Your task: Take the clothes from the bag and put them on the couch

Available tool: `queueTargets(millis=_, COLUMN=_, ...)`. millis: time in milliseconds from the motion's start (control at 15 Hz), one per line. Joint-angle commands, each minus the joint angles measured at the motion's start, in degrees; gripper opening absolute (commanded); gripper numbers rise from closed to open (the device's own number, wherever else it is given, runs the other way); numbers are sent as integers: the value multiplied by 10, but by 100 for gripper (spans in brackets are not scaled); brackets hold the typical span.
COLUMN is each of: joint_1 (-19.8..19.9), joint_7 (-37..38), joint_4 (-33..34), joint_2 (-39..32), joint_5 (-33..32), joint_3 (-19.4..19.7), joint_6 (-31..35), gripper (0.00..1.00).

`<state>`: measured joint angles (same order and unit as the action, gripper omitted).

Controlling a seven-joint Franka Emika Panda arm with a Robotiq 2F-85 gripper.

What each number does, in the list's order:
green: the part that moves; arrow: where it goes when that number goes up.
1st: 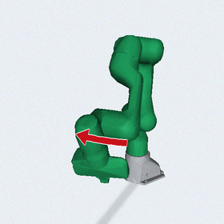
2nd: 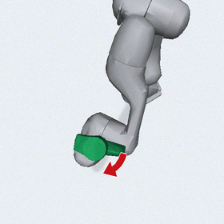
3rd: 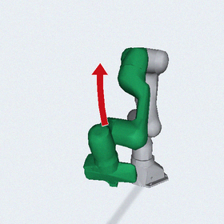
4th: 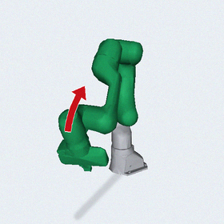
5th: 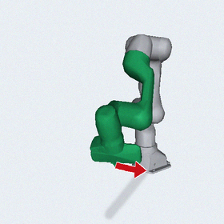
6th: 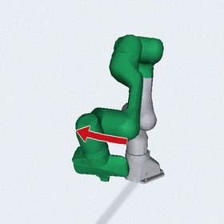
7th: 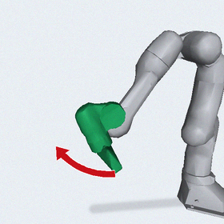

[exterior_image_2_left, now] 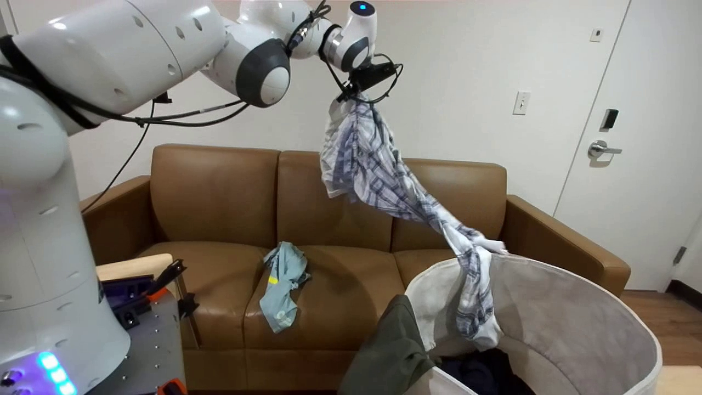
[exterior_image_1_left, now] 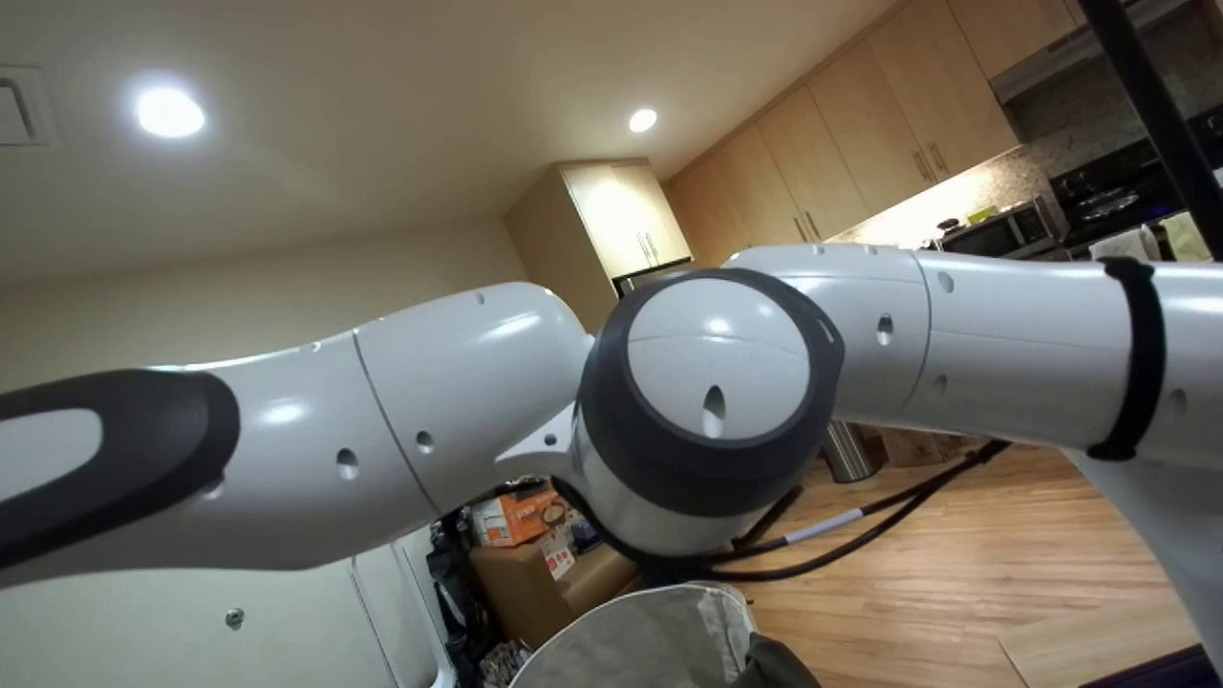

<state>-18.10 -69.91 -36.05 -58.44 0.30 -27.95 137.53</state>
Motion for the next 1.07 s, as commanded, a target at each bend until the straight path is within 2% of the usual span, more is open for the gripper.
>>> queueTargets(millis=0, joint_1=-7, joint_7=-11, joint_4=-6, joint_2=-1, joint_5=0, joint_3=-3, joint_6=-3, gripper=19)
queueTargets(millis=333, joint_1=-9, joint_7=-25, joint_4=-11, joint_2=-3, joint_5=0, joint_3=-4, joint_6=-3, gripper=19)
queueTargets(millis=400, joint_1=-8, joint_7=-26, joint_4=-11, joint_2=-3, joint_5=0, joint_3=-4, joint_6=-3, gripper=11)
queueTargets(millis=467, joint_1=-9, joint_7=-18, joint_4=-20, joint_2=3, joint_5=-8, joint_3=7, joint_6=-9, gripper=12)
queueTargets(millis=733, joint_1=-7, joint_7=109, joint_4=-110, joint_2=47, joint_5=-4, joint_3=44, joint_6=-46, gripper=11)
queueTargets(millis=1000, joint_1=-15, joint_7=234, joint_4=-231, joint_2=110, joint_5=-10, joint_3=79, joint_6=-66, gripper=11)
